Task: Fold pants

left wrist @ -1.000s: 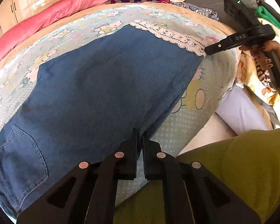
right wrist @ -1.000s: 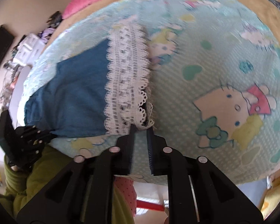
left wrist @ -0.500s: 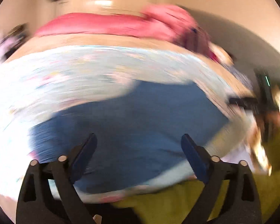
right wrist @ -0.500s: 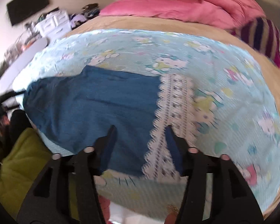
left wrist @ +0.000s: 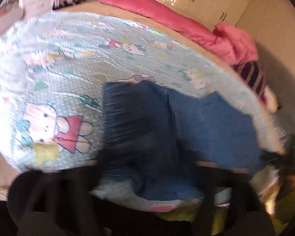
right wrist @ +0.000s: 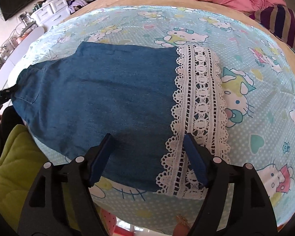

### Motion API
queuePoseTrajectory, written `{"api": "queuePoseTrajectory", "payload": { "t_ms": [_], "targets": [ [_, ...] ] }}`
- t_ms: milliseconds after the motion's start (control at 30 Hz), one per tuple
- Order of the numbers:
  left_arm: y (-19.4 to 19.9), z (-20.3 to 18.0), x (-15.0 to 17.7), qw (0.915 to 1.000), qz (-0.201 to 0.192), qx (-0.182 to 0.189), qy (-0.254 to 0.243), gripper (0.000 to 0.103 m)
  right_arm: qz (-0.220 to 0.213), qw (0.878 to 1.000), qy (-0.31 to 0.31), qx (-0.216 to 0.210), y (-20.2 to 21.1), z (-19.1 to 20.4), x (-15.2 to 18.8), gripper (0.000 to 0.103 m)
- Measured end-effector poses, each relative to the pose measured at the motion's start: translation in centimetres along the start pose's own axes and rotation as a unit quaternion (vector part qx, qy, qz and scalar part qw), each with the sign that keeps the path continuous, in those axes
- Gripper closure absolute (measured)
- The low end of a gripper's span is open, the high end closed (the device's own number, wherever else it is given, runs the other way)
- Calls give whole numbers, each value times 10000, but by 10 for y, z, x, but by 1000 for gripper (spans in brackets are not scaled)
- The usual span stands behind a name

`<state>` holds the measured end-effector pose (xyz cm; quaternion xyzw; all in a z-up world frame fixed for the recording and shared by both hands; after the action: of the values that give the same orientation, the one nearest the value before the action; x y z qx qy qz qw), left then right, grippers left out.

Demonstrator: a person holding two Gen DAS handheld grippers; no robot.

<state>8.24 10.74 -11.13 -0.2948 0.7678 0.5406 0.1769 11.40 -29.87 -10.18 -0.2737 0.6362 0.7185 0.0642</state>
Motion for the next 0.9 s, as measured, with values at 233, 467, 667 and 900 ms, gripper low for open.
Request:
{"api": "queuePoseTrajectory", "payload": {
  "t_ms": [233,467,667,900],
  "targets": [
    [21,11,-4,9982,-66,-399,-441,54,53,10000,18,-21,0,2,6,36],
    [25,27,-4,9991,-101,-377,-186,35,41,9999,-4,-111,4,2,5,34],
    [74,7,-37,9917,-829,-757,-625,15,-584,9979,-215,-160,33,-14,-23,34],
    [52,-71,-68,9908,-749,-2,-1130,6,-1005,9935,-536,-7,33,-41,-71,33]
  ]
}}
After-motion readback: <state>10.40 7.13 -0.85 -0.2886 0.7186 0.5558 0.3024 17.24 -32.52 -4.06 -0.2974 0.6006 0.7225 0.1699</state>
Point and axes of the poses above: each gripper's, at about its wrist camera, not at the fingertips, and y roughly against the way its jaws point, z to its left, x to its underside, the point moved 9 cm from there along -y, roughly the way its jaws point, and after that the axes turned 6 degrees about x, right-handed, at the moved point
